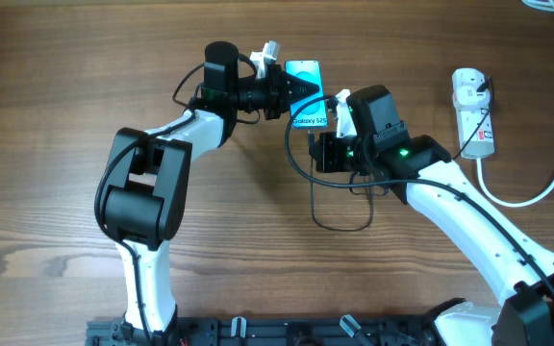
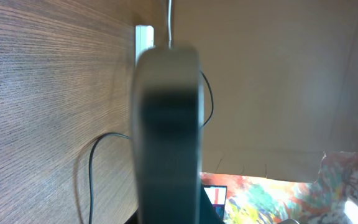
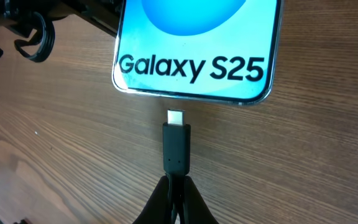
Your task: Plug charger to phone and switch on socket
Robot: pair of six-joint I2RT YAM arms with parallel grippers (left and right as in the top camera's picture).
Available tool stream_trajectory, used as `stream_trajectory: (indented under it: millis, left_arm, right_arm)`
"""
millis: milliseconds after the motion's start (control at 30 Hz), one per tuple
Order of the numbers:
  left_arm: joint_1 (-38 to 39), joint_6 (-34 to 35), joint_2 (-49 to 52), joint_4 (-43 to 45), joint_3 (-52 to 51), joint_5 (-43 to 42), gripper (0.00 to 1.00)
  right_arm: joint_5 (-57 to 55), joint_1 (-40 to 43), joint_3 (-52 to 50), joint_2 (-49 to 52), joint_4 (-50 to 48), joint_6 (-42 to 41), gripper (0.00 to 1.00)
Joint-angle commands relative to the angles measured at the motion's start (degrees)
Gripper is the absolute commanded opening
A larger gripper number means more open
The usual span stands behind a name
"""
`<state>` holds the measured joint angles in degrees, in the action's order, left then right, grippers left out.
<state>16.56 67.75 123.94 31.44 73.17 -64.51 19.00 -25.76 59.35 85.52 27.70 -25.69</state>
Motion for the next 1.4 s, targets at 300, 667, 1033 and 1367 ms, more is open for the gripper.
stream_trajectory:
  millis: [300, 667, 1033, 1367]
  left_arm:
    - [0.11, -1.51, -0.11, 0.42, 1.01, -0.33, 0.04]
    - [0.11, -1.51, -0.11, 0.42, 1.01, -0.33, 0.04]
    - [0.11, -1.51, -0.11, 0.42, 1.01, -0.33, 0.04]
    - [0.11, -1.51, -0.11, 0.42, 1.01, -0.31, 0.04]
  right_arm:
    - [-1.14, -0.04, -0.11, 0.52, -1.14, -0.42, 0.04]
    - [-1.11, -0.02, -0.11, 0.55, -2.16, -0.39, 0.04]
    - [-1.09, -0.02, -0.11, 1.29, -3.23, -0.24, 0.04]
    - [-0.94, -0.04, -0.11, 2.14, -1.7, -0.2, 0.04]
